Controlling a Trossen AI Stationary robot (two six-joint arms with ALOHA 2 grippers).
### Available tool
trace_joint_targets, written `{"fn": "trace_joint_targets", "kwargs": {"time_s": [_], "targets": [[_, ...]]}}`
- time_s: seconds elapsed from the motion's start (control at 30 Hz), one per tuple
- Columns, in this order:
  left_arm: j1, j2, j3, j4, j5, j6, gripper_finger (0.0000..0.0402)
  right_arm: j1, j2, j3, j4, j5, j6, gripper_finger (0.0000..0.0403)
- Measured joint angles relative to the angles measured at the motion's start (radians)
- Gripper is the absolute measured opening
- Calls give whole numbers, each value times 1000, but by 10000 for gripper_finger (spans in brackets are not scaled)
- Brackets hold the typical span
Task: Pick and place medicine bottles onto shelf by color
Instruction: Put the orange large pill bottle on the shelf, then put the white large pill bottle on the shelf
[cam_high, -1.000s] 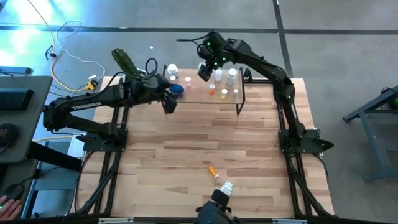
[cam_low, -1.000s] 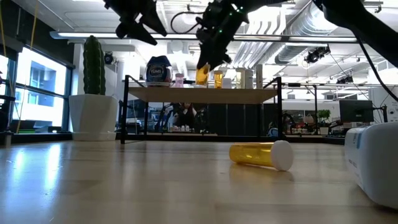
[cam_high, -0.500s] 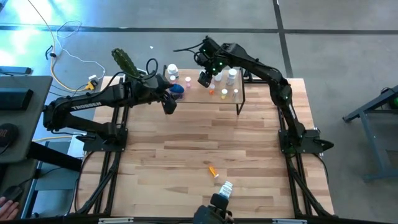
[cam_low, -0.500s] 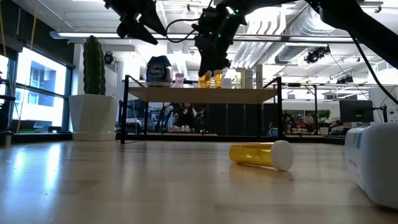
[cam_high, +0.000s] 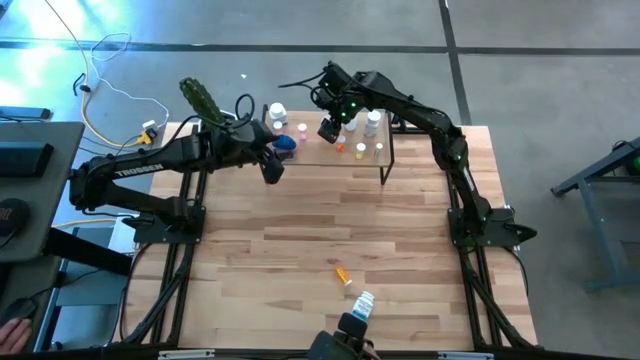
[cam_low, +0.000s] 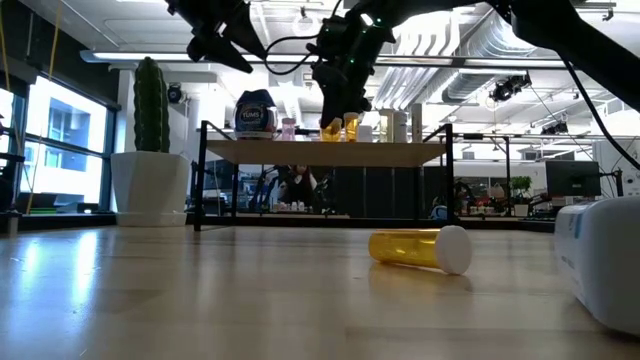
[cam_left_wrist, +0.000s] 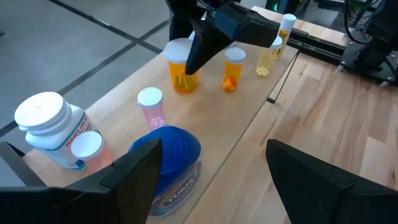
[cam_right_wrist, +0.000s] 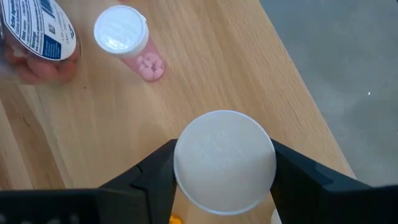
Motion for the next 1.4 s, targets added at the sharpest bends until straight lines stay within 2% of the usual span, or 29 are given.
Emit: {"fn": "trace_joint_targets", "kwargs": {"time_s": [0.47,0.9,1.2,1.4], "targets": [[0,0,0,-7,0,37,278,2,-7,1,-3,2,59,266],[-1,-1,0,-6,1,79,278,7,-52,2,31,11,111,268],[-1,-4,0,-13,42,79,278,13,-149,2,56,22,176,268],[-2,-4,0,-47,54,79,278,46,-217,2,52,21,135,268]]}}
